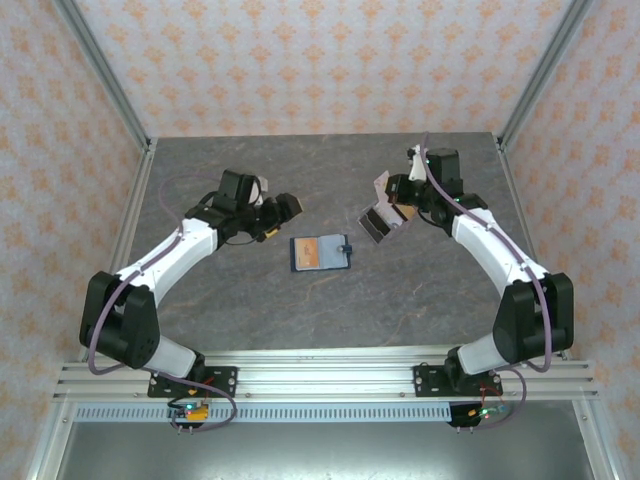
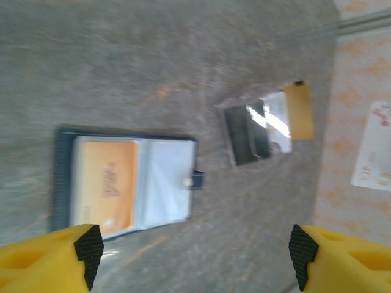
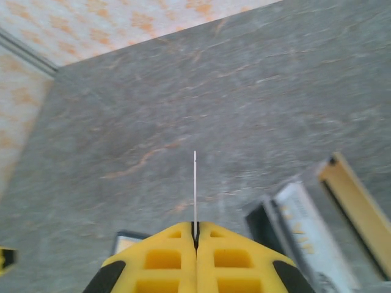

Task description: Take the credit cards out of the card holder

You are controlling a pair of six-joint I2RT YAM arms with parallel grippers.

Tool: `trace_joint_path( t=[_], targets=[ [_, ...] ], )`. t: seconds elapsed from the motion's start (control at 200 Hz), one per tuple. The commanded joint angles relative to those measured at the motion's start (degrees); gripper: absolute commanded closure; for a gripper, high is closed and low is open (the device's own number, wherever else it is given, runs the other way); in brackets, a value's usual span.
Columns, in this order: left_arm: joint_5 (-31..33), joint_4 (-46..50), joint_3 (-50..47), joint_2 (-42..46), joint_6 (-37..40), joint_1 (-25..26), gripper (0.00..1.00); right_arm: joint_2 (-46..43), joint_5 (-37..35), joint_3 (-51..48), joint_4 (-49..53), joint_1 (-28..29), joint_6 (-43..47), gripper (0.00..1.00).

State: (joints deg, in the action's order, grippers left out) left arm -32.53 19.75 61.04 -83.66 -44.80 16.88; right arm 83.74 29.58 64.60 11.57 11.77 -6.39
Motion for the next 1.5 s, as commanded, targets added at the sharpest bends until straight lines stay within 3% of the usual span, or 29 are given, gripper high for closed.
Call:
trace_joint_path(
  t=[0.0,0.175,0.435,0.941,1.071,1.266,1.496],
  targets=[
    [7.3,7.5,1.4,2.8,5.4,-1.2,0.12,0.9,-2.7,-0.9,0.3,-1.6,8.9,1.00],
    [9.6,9.1,0.3,3.6,7.0,-2.6,0.03,4.5,-3.0,0.6,1.7,-1.8,17.3,1.00],
    [9.8,10.0,0.7,3.0,8.7,-2.7,0.01,9.8,-1.8,1.8,2.4,-1.8,30.0,1.00],
    [8.3,9.7,0.8,1.0,7.9,-2.7,0.00,15.5,-2.2,4.2,2.3,-1.8,32.2,0.99],
    [7.8,9.8,1.0,0.7,7.9,-2.7,0.00,17.1,-1.3,6.3,5.1,-1.8,31.6,0.90],
    [8.2,10.3,1.0,1.0,8.1,-2.7,0.00,14.7,-2.6,6.9,6.5,-1.8,28.8,0.68],
    [9.1,10.2,0.9,0.8,7.6,-2.7,0.00,7.0,-4.5,6.3,6.9,-1.1,16.7,0.58]
  ],
)
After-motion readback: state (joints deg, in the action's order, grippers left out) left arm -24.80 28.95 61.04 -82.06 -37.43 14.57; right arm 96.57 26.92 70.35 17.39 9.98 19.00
